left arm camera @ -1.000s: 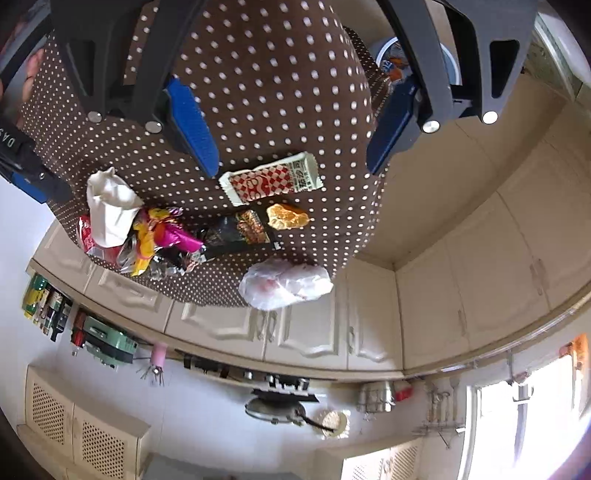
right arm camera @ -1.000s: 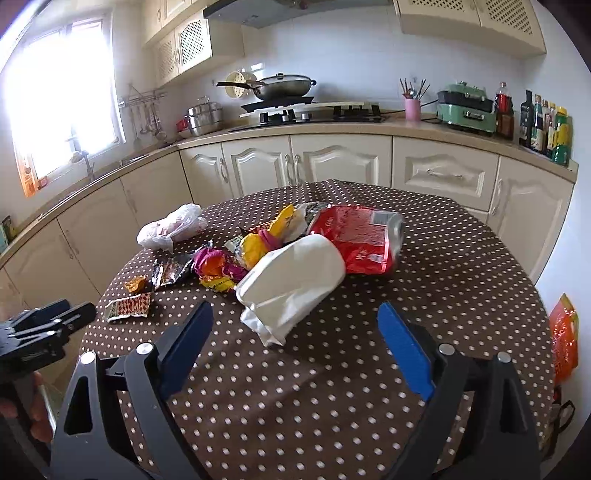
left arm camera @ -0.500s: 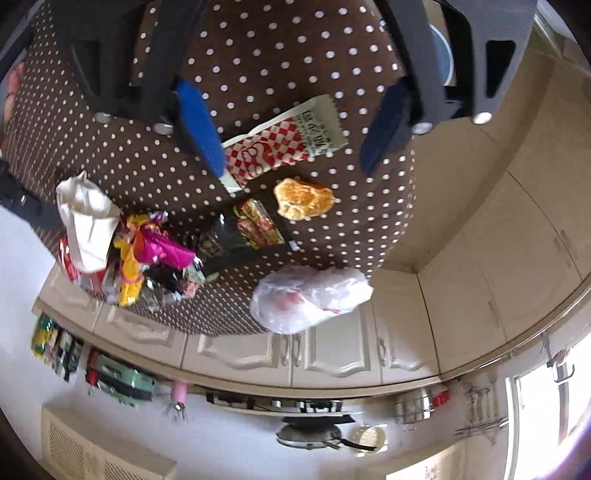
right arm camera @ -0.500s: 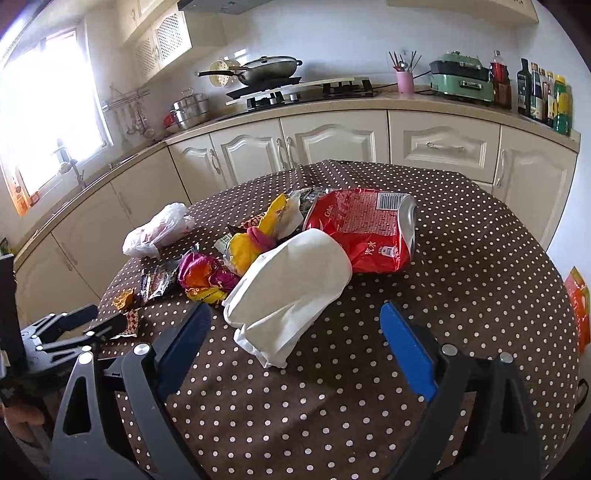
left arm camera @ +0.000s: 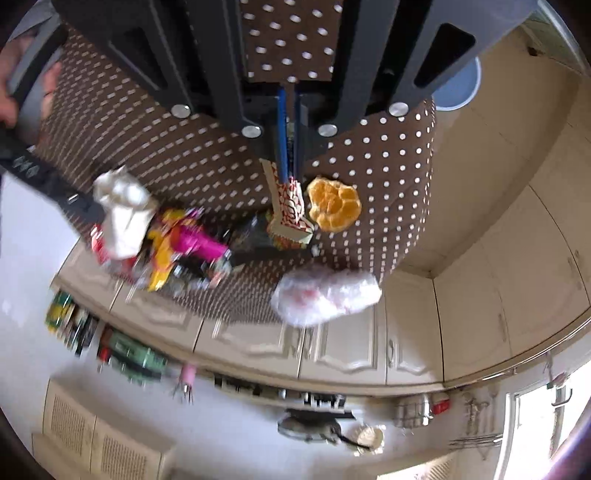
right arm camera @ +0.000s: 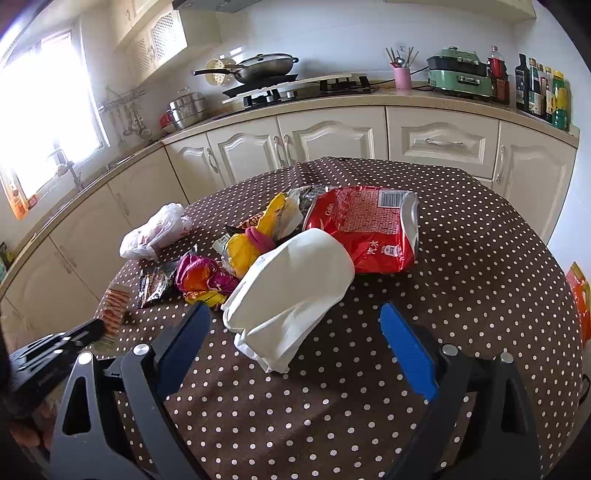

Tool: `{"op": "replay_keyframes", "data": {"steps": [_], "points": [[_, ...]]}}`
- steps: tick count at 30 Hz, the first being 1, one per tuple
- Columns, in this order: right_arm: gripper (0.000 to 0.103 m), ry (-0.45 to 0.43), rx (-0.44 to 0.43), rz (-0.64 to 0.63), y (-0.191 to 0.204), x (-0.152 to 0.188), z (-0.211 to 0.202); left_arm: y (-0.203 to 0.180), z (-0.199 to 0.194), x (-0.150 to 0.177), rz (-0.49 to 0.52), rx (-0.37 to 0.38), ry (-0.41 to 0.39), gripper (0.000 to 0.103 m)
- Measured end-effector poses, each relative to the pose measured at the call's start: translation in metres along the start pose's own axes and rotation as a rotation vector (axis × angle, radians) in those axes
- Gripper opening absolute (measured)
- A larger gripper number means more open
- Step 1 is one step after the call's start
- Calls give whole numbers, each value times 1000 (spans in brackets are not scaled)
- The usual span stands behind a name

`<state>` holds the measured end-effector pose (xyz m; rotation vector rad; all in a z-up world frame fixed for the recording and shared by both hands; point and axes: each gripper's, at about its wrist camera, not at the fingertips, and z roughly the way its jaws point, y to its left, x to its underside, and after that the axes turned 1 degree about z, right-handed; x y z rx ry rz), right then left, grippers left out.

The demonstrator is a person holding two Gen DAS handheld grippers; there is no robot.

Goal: Collect trash
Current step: 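Grasp the red-white striped wrapper with the left tool, then grasp the white tissue with the right tool while the left tool holds the striped wrapper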

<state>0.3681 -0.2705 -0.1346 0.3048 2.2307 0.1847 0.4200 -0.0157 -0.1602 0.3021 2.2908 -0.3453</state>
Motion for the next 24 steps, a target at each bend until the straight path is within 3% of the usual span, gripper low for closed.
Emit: {"op": "replay_keyframes", "data": {"steps": [4, 14, 20, 22, 24], "points": [[90, 7, -2, 12, 1, -2, 4, -6, -21, -5, -32, 19, -86, 2], [90, -20, 30, 60, 5, -14, 15, -5, -30, -7, -53, 8, -109, 2], [84, 45, 39, 139, -11, -15, 31, -3, -43, -7, -48, 24, -133, 2], [81, 60, 4, 157, -14, -15, 33, -1, -47, -6, -51, 32, -137, 2], [66, 60, -15, 144, -10, -15, 30, -1, -50, -5, -55, 38, -140, 2]]}}
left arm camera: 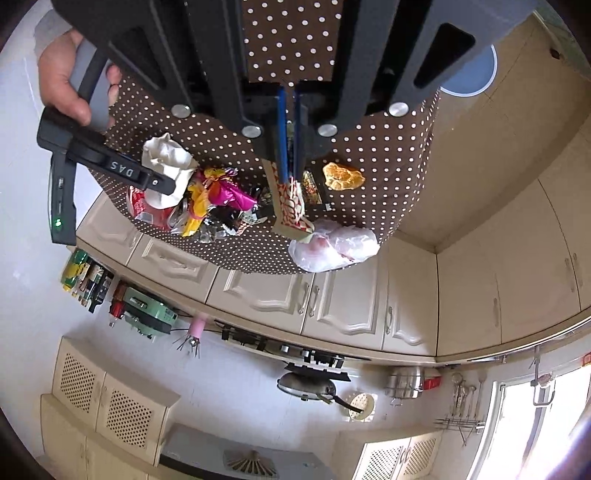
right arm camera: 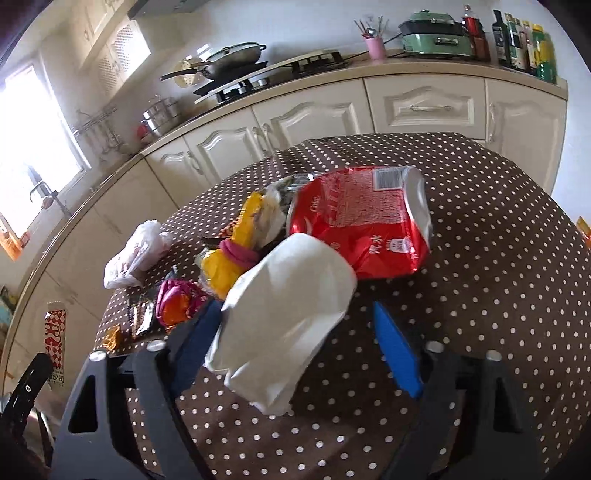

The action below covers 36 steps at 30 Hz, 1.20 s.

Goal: Collect trash
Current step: 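Grasp the white tissue with the right tool while the left tool holds the striped wrapper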

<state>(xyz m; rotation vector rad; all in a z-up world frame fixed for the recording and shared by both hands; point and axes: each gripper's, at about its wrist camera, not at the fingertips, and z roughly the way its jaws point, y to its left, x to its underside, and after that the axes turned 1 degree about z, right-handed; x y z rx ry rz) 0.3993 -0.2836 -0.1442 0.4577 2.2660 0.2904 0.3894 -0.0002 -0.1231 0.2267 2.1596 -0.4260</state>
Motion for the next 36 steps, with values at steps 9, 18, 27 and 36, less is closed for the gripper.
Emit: {"op": "replay_keyframes", "data": {"steps": [9, 18, 27, 36], "points": [[62, -12, 10, -54, 11, 7, -10, -3, -25, 2, 4, 29, -24, 2], [61, -89, 43, -145, 31, 23, -43, 1, -41, 5, -14, 28, -23, 2], [61, -90, -110, -255, 96, 51, -75, 39, -70, 21, -94, 26, -34, 2], [61, -2, -303, -389, 205, 98, -56, 130, -123, 56, -206, -151, -40, 2]]}}
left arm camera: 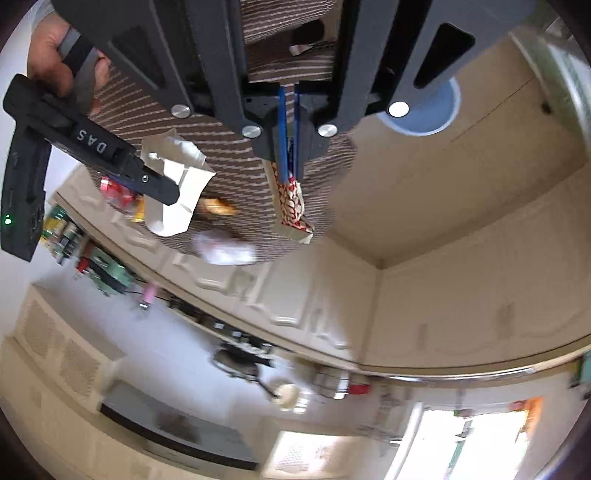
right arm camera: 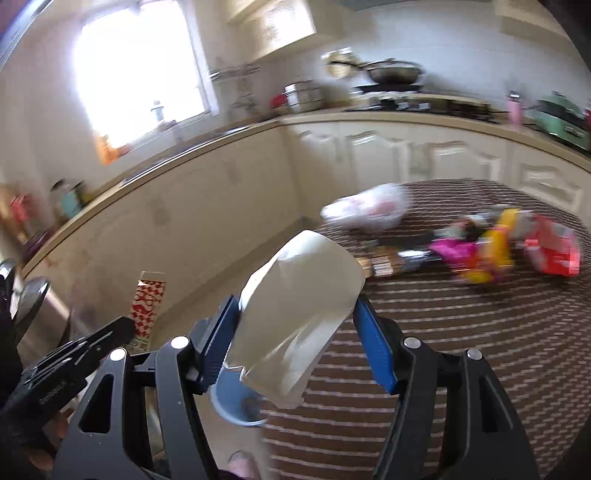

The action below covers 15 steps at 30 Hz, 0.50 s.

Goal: Collect trash
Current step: 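Carry the wrapper and tissue over the blue bucket and open both tools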

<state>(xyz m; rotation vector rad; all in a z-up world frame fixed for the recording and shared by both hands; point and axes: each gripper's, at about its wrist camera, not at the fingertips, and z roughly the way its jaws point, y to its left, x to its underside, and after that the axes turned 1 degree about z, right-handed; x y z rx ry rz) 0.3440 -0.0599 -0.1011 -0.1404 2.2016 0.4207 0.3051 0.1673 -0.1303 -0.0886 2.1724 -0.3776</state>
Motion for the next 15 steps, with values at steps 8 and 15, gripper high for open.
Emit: {"op": "replay_keyframes", "data": {"steps": [8, 15], "points": [[61, 123, -118, -80, 79, 22, 74, 86, -1, 20, -79, -153, 45, 3], [61, 260, -147, -157, 113, 61, 146, 148, 42, 50, -140, -214, 144, 3]]}}
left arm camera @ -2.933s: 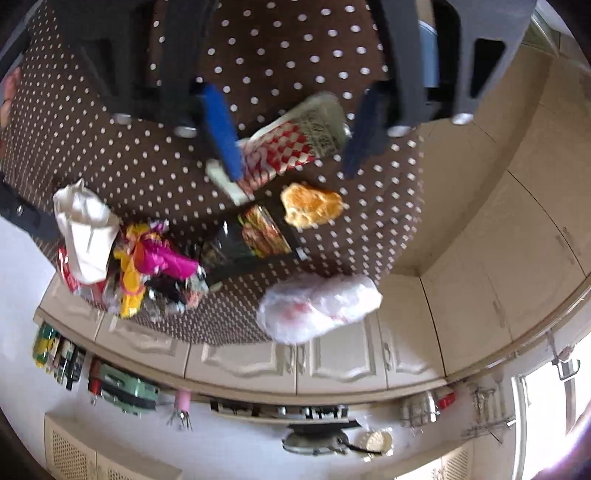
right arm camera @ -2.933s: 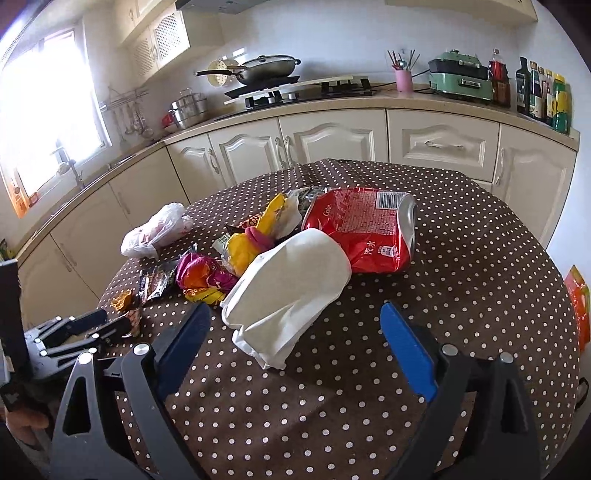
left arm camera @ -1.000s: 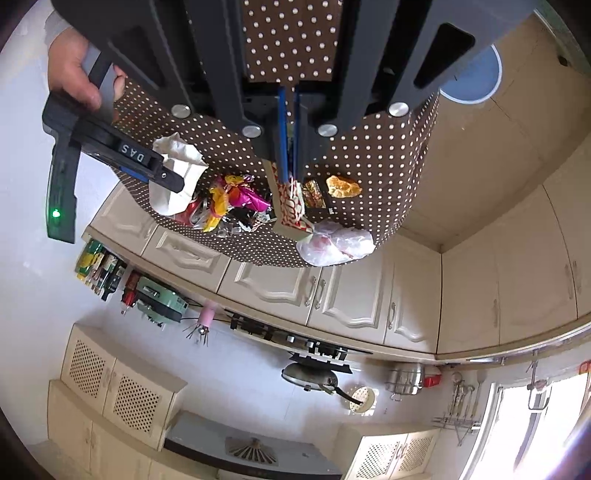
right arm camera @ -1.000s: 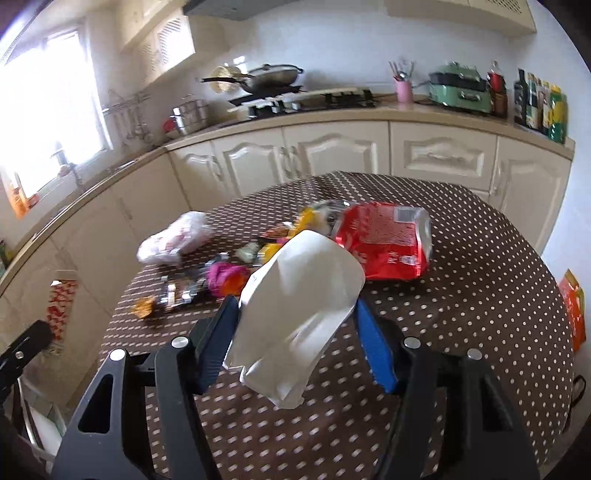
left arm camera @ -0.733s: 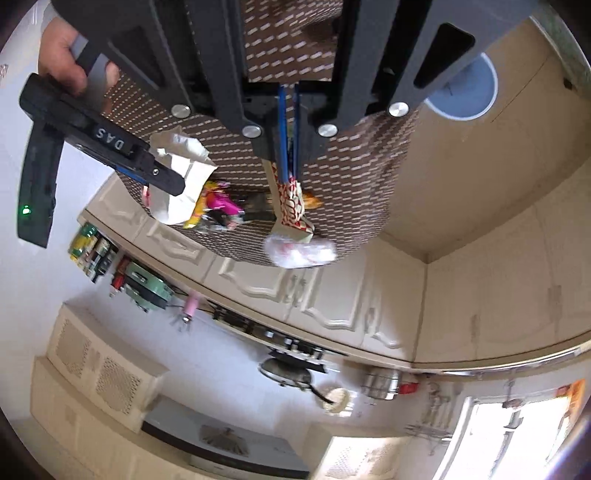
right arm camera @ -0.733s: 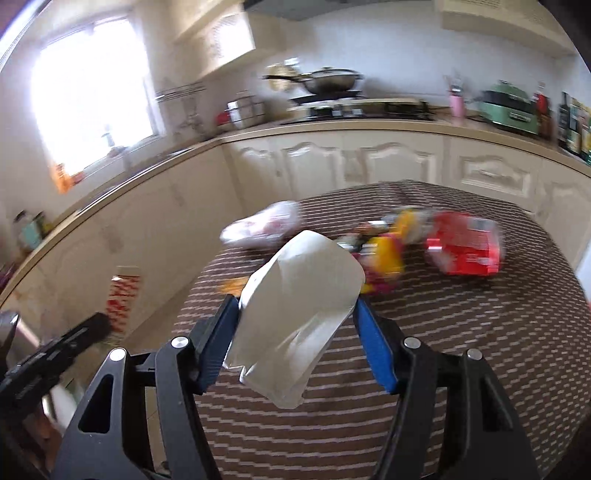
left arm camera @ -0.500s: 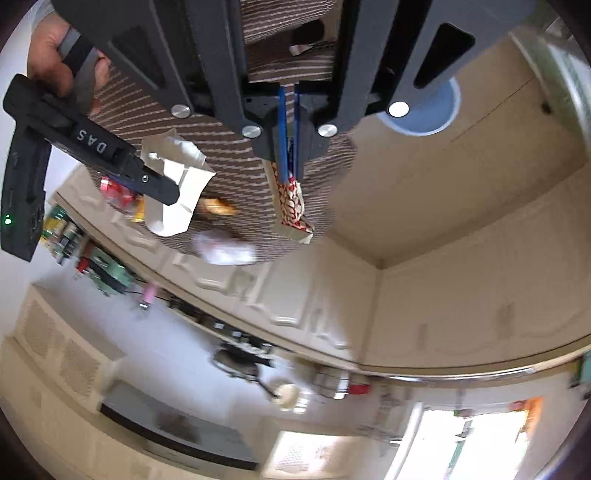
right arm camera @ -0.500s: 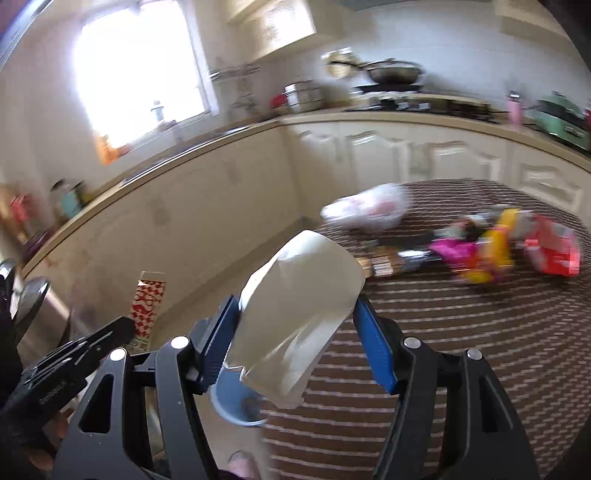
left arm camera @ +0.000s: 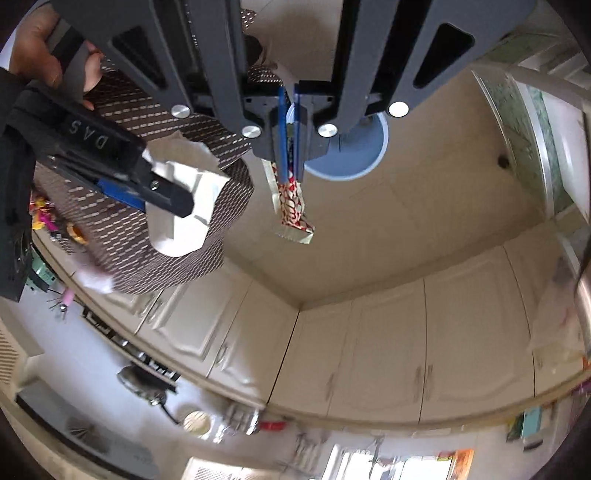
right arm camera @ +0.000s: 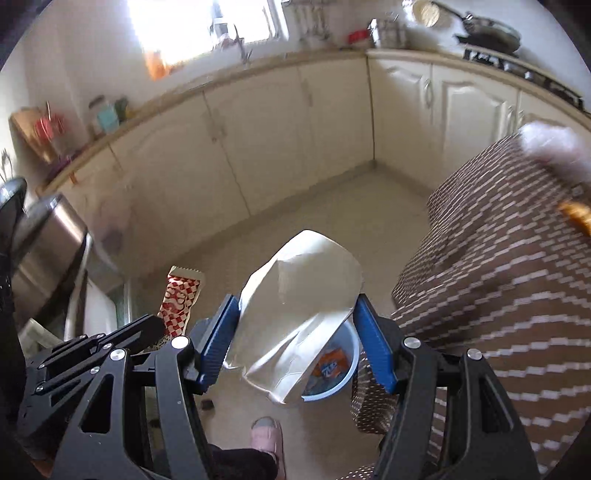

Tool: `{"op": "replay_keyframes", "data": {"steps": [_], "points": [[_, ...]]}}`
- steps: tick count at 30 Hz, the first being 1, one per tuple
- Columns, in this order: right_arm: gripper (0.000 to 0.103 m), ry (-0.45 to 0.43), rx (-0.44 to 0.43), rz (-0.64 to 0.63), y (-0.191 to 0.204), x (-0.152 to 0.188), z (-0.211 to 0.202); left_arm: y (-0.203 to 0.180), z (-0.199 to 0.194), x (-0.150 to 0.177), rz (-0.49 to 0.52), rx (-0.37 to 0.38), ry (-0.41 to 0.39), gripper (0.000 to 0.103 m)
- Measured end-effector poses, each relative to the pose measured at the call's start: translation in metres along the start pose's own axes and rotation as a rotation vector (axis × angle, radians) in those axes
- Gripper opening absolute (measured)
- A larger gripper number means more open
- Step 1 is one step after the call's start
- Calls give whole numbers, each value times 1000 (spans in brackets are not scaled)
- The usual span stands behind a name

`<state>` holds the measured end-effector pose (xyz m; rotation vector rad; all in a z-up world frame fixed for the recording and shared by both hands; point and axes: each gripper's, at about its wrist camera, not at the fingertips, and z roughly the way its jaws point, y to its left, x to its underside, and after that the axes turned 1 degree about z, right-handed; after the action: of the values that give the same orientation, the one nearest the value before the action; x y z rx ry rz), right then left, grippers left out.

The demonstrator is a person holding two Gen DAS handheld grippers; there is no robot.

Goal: Collect trash
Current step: 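Carry the wrapper and tissue over the blue bucket and open both tools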

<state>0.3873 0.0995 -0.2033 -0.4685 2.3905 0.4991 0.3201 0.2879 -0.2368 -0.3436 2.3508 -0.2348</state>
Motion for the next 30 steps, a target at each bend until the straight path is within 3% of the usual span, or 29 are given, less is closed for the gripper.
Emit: {"op": "replay_keyframes", "data": {"steps": [12, 19, 20, 21, 23, 30], "points": [[61, 165, 82, -154, 6, 22, 117, 47, 129, 20, -67, -21, 191, 3], [61, 215, 116, -128, -14, 30, 153, 51, 174, 16, -79, 14, 202, 4], [61, 216, 127, -128, -16, 32, 157, 51, 176, 15, -88, 27, 194, 7], [61, 220, 130, -126, -17, 34, 159, 52, 179, 14, -101, 46, 189, 26], [62, 233, 131, -127, -17, 37, 165, 56, 182, 15, -123, 47, 182, 56], [62, 255, 117, -130, -8, 42, 177, 79, 165, 21, -143, -35, 158, 56]]}}
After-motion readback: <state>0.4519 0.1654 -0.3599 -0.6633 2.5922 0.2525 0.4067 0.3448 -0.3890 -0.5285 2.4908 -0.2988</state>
